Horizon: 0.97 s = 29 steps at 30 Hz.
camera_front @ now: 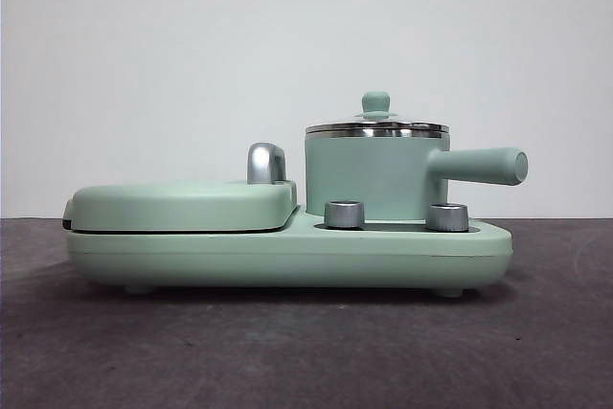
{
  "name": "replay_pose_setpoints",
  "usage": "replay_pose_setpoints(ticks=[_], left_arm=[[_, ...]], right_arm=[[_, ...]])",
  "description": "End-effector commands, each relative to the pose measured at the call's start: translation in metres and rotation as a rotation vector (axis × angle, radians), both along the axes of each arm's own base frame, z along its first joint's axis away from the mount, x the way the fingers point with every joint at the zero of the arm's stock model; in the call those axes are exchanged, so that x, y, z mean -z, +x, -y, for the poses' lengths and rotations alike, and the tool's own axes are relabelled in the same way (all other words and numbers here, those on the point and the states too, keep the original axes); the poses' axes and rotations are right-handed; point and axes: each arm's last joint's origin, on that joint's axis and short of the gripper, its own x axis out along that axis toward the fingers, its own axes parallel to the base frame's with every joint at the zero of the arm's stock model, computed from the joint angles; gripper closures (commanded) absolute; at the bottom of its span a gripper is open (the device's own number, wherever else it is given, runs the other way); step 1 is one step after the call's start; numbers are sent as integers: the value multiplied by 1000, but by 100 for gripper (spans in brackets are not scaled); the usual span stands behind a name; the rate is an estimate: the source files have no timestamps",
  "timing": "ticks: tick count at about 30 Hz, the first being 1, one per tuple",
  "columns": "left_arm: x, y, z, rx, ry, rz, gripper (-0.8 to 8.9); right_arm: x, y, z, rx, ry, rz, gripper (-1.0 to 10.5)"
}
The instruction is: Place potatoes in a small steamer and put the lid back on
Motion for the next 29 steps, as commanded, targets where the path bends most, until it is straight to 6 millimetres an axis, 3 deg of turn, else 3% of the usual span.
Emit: replay_pose_setpoints(ticks=[1, 6, 17, 23, 29], left_arm=[[4, 3, -5, -74, -10, 7, 808], [43, 19, -17, -304, -39, 101, 808], [165, 32, -42, -617, -80, 284, 808], [198, 35, -45, -672, -56, 240, 808], [216, 37, -47, -726, -26, 202, 808]], right_arm=[[-3, 0, 0, -6, 9, 11, 907], [-3, 0, 0, -6, 9, 11, 907], [-3, 0, 0, -6, 9, 11, 907], [-3, 0, 0, -6, 9, 11, 907], [-3, 0, 0, -6, 9, 11, 907]])
